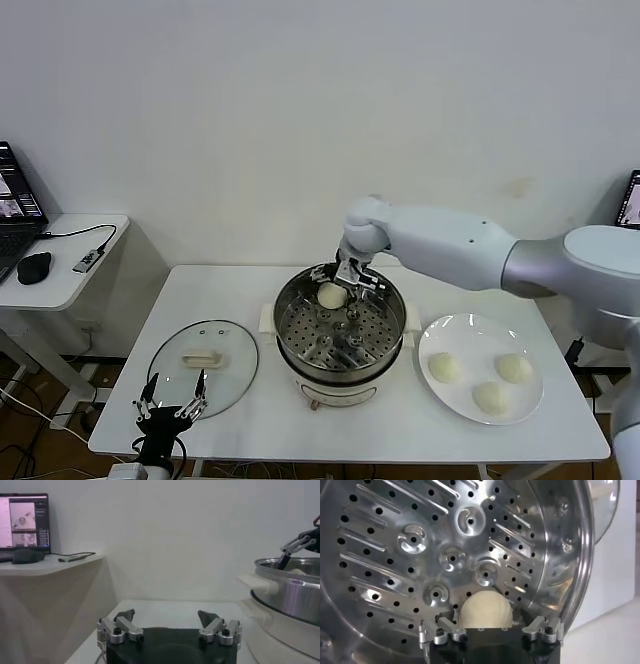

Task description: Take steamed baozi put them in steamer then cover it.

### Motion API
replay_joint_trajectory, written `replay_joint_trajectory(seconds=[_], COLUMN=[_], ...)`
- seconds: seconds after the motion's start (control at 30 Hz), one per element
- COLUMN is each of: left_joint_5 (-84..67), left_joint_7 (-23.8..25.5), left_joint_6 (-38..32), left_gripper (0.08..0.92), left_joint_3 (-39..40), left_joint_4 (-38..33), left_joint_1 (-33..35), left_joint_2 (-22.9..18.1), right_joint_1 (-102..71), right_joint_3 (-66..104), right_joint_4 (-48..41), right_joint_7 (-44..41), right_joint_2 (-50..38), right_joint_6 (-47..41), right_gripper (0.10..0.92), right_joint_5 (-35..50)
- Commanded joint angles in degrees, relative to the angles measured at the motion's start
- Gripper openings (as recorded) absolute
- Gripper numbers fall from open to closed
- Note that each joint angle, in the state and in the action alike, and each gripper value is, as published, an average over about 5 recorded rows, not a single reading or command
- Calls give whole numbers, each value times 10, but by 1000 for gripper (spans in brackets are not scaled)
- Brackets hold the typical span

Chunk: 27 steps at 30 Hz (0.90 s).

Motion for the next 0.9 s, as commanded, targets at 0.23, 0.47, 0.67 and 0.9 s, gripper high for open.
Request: replay_joint_trajectory(seconds=[0.23, 0.47, 0.67, 0.9], left_joint_5=[0, 3, 2, 3], left_joint_7=[0, -1, -1, -1], left_joint_6=[9, 13, 13, 13], left_gripper=[823, 823, 823, 823], left_joint_3=[2, 8, 6, 6], left_joint_4=[-23, -31, -28, -27], left_joint_1=[6, 7, 6, 7], left_joint_2=[5, 8, 16, 18], right_joint_1=[156, 181, 146, 50], right_joint_3=[-39, -53, -34, -7], right_joint_4=[227, 301, 328, 324], right_joint_7=[-67, -73, -64, -52], right_joint_2=[-190, -334, -435, -482], right_joint_6=[-240, -341, -408, -413], right_gripper=[823, 823, 823, 823], right_joint_5=[242, 240, 209, 163])
